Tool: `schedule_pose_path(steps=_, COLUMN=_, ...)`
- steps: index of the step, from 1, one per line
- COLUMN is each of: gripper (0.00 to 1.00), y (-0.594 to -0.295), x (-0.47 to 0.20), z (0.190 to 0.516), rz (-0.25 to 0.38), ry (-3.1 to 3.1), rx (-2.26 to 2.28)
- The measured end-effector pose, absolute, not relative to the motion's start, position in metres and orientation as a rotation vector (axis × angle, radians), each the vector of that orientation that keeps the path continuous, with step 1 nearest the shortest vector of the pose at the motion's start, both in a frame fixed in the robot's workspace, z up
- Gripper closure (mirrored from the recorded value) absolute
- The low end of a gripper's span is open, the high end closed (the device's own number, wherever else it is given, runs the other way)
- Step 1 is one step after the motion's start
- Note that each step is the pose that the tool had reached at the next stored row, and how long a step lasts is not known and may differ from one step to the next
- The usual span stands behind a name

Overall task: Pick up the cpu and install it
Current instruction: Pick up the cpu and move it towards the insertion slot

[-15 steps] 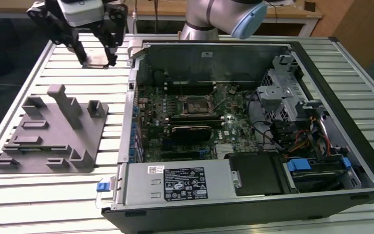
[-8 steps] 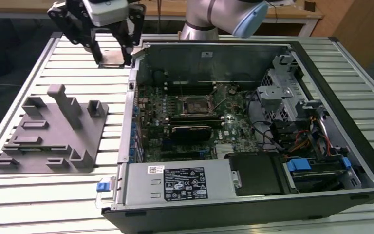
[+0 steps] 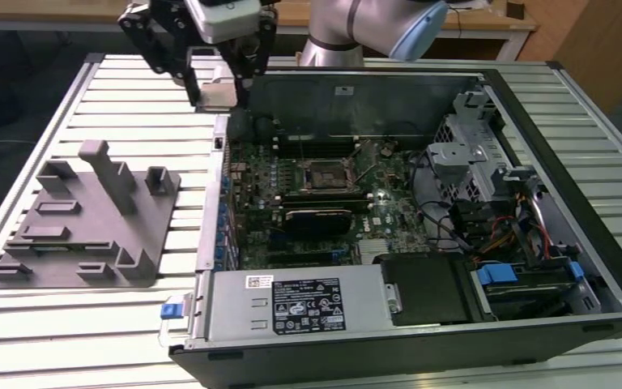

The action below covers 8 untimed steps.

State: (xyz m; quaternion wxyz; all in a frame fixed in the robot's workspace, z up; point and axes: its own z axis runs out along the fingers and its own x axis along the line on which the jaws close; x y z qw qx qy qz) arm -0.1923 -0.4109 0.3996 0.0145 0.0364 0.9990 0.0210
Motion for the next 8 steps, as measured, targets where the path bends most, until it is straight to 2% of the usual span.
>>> schedule_pose_path(steps=8, gripper=0.45, y=-0.410, x=-0.157, z=0.400, rz=0.065, ry=3.110, rx=0.113)
